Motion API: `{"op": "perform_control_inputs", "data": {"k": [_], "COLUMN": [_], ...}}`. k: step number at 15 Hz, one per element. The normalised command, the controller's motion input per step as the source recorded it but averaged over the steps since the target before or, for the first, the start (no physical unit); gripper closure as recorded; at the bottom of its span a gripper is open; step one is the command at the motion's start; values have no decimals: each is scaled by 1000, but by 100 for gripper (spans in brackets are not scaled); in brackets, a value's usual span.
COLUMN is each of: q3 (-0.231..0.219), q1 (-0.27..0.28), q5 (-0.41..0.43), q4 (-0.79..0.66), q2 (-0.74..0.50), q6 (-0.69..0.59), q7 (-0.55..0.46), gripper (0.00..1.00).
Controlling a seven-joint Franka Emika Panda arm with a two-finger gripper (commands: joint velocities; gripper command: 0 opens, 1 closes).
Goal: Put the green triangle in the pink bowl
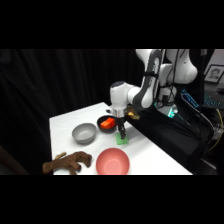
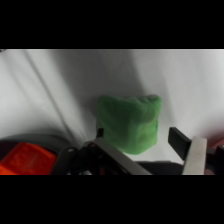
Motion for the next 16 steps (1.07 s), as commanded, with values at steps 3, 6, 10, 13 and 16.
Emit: {"op": "perform_control_inputs", "data": {"k": [3,6,10,13,16], "q3": [60,62,42,24,25], "q1": [-26,-30,-18,0,-3], "q5": [116,105,91,77,75], "q4": [12,35,48,56,63], "q2": [147,134,119,113,123], "q6": [270,249,202,176,155], "q7": [-21,-16,18,38,28], "gripper": [0,0,35,58,78]}}
